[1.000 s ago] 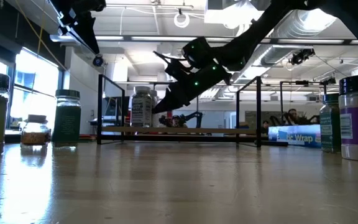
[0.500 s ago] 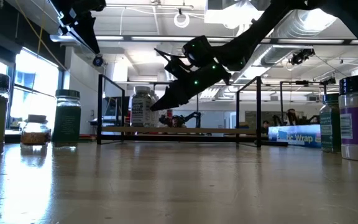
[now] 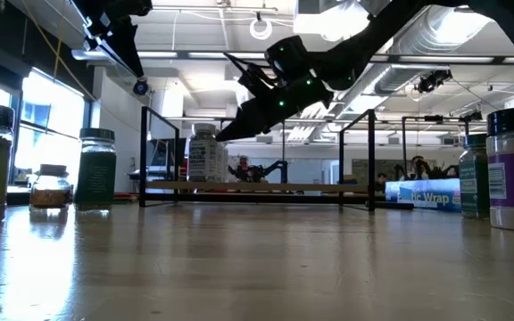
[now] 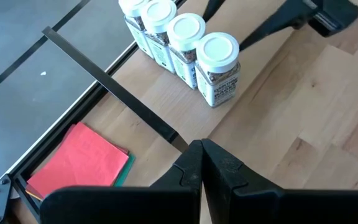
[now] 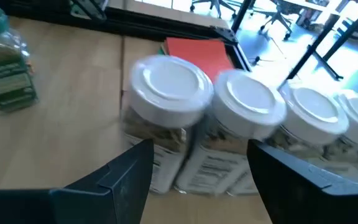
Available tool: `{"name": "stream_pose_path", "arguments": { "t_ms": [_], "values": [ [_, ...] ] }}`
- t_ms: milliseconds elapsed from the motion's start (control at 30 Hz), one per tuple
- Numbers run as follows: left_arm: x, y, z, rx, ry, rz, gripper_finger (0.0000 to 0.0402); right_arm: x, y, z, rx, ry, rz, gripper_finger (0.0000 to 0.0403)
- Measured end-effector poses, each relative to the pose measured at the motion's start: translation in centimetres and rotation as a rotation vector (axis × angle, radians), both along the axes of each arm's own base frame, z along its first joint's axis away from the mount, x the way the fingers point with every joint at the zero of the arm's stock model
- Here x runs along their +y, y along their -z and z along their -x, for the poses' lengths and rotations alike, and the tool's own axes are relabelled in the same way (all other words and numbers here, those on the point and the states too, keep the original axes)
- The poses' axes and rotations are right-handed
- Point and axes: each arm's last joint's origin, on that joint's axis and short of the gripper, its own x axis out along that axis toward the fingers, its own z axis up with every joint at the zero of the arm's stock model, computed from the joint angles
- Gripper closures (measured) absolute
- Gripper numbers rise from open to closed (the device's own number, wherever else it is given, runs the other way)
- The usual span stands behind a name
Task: Shelf spices
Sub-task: Adjust the middle white seasoning bottle on the shelf
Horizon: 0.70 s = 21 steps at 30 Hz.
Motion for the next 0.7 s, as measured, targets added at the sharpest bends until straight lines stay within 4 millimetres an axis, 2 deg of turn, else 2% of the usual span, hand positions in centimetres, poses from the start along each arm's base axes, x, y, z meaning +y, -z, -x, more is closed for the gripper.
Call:
{"name": "stream_pose_path", "arguments": {
  "t_ms": [300,400,467,567,700],
  "values": [
    [0.0,0.0,0.0,-0.002,0.000,-0.001,0.0401,-1.1,-0.2,0.4,-0.026,0.000,-0.004,0.0149],
    [0.0,0.0,0.0,-0.002,0.001,0.000,0.0401,-0.9,-0.7,0.7,0.003,0.086,-0.010,0.0149],
    [0.0,0.0,0.0,-0.001,0.001,-0.001,0.0401,-0.1,-1.6,1.0,0.025,0.116,-0.016,0.0149],
    [0.0,0.0,0.0,-0.001,0.002,0.000,0.0401,2.4,-2.6,0.9,0.069,0.064,-0.035,0.0149],
    [0.0,0.0,0.0,0.003,0.009,-0.004,0.0401,6.2,-2.1,0.2,0.120,-0.094,-0.100,0.0149]
  ]
}}
